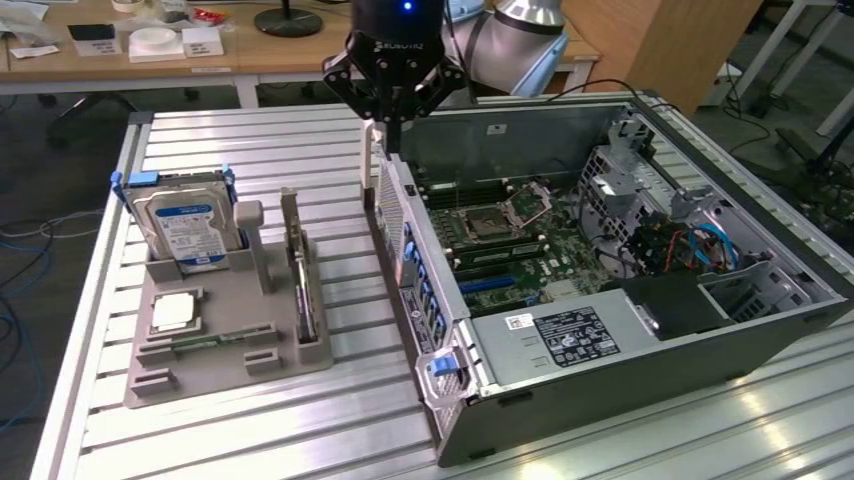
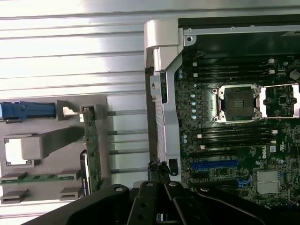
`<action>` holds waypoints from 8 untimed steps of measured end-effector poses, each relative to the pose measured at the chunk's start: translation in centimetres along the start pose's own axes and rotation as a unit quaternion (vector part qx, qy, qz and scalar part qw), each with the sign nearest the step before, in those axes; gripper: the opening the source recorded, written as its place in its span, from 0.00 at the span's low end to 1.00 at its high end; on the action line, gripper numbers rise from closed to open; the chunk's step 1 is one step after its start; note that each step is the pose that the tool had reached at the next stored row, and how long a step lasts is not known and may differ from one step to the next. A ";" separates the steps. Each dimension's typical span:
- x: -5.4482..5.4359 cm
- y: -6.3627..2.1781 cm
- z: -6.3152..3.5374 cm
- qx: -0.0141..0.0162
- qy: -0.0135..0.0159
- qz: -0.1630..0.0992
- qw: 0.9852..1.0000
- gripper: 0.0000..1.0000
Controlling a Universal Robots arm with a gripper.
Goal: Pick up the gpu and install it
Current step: 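Reach for the gpu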
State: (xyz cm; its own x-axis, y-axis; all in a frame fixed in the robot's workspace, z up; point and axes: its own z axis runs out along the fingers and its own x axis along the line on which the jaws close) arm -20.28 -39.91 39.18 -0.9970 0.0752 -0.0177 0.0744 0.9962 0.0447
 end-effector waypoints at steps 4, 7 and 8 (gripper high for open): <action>0.2 -0.01 0.00 0.000 0.000 0.000 1.000 0.11; 0.3 -0.03 0.00 0.000 0.000 0.000 1.000 0.11; 0.3 -0.03 0.00 0.000 0.000 0.000 1.000 0.11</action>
State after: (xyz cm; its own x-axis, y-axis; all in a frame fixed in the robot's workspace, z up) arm -20.62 -39.92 39.17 -0.9970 0.0753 -0.0170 0.0744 0.9962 0.0446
